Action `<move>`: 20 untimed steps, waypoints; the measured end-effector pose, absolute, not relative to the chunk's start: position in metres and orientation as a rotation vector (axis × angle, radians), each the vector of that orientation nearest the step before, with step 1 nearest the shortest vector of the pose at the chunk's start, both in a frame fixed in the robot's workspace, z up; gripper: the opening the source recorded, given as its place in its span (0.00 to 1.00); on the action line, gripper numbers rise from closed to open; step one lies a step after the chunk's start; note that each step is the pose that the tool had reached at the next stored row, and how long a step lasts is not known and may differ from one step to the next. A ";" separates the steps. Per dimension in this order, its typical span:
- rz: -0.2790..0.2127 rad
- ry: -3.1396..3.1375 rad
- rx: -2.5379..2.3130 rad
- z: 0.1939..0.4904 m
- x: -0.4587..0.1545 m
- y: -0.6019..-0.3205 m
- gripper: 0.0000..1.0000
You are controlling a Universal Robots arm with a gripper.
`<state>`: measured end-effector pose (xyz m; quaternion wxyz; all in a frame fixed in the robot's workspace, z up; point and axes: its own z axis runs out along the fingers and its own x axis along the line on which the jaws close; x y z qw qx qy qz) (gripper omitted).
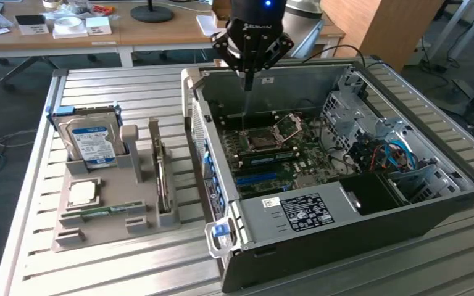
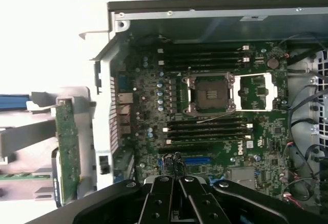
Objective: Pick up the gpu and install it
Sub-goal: 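Reach for the gpu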
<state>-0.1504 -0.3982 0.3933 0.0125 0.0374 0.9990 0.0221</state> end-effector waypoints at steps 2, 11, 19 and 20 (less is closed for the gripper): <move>0.069 3.114 0.116 0.393 -0.155 -0.398 0.11; 0.069 3.114 0.117 0.393 -0.180 -0.395 0.11; 0.069 3.114 0.117 0.393 -0.199 -0.392 0.11; 0.069 3.114 0.116 0.393 -0.202 -0.392 0.11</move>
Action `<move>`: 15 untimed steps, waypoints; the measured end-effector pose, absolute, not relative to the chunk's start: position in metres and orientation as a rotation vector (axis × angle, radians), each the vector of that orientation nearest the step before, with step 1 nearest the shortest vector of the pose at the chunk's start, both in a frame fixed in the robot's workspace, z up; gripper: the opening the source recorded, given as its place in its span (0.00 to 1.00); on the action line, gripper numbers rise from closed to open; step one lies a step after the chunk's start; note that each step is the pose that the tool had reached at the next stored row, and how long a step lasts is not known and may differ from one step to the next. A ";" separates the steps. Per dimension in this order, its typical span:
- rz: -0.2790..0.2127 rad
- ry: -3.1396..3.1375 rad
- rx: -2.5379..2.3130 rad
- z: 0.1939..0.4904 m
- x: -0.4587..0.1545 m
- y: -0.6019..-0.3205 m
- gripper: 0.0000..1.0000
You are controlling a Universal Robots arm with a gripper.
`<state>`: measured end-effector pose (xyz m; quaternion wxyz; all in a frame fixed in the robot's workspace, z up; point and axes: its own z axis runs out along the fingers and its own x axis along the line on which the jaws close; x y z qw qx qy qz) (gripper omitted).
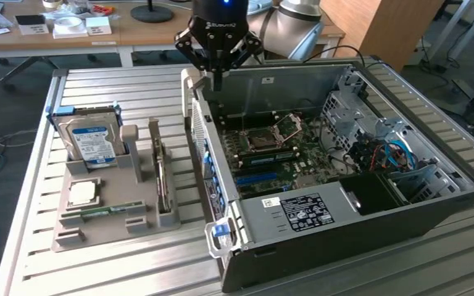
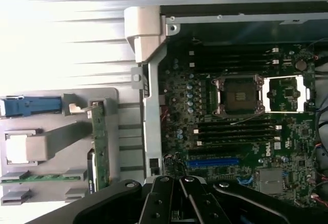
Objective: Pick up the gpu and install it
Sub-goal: 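Reach for the gpu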
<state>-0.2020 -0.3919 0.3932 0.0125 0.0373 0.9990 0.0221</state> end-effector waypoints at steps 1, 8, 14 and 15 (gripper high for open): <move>0.069 3.114 0.117 0.393 -0.205 -0.392 0.11; 0.069 3.114 0.117 0.393 -0.230 -0.389 0.11; 0.069 3.114 0.116 0.393 -0.255 -0.386 0.11; 0.069 3.114 0.117 0.393 -0.259 -0.385 0.11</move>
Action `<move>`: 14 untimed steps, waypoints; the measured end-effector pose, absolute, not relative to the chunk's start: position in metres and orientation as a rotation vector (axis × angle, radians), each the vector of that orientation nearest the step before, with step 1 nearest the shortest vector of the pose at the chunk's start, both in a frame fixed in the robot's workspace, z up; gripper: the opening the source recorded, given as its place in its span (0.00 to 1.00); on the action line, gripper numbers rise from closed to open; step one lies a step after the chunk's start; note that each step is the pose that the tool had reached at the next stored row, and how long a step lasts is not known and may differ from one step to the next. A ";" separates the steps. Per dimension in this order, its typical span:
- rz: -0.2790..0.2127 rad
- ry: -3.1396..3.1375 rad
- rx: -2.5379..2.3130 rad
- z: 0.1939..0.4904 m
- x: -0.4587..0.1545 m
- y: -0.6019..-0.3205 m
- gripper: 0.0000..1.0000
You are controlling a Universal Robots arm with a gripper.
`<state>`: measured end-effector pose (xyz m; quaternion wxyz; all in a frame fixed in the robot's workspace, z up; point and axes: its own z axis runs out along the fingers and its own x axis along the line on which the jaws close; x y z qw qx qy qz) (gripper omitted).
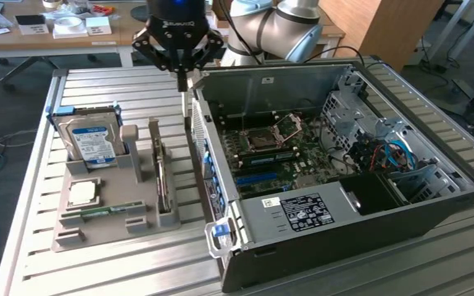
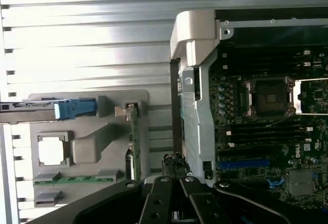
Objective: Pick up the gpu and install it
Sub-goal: 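Reach for the gpu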
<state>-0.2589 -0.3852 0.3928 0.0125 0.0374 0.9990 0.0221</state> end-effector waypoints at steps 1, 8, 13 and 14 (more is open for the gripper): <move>0.069 3.114 0.117 0.393 -0.263 -0.385 0.11; 0.069 3.114 0.117 0.393 -0.286 -0.383 0.11; 0.069 3.114 0.117 0.392 -0.302 -0.382 0.11; 0.069 3.114 0.117 0.392 -0.304 -0.382 0.11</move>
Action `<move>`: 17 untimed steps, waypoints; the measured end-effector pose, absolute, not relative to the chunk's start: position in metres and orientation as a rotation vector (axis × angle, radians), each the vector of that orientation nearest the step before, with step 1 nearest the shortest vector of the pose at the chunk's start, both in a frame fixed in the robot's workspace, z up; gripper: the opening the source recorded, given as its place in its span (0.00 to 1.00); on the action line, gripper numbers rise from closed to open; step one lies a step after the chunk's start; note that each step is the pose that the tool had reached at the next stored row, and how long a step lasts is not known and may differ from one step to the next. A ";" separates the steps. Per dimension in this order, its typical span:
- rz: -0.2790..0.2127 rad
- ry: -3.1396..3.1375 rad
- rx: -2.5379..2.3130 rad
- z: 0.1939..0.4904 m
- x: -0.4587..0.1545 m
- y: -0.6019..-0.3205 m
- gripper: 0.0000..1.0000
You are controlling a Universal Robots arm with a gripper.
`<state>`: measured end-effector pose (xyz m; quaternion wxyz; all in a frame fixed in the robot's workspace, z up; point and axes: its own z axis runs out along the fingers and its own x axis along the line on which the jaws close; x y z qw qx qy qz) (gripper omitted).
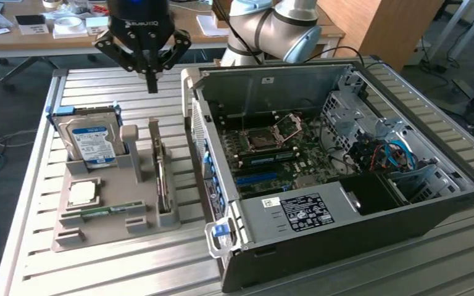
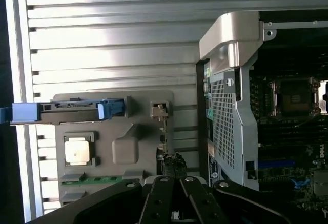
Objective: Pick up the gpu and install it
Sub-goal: 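Reach for the gpu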
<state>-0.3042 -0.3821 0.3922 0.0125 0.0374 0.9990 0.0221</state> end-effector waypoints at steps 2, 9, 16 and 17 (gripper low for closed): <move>0.069 3.114 0.117 0.392 -0.306 -0.382 0.11; 0.066 3.114 0.117 0.392 -0.307 -0.386 0.11; 0.049 3.114 0.116 0.392 -0.309 -0.400 0.11; 0.047 3.114 0.116 0.392 -0.309 -0.402 0.11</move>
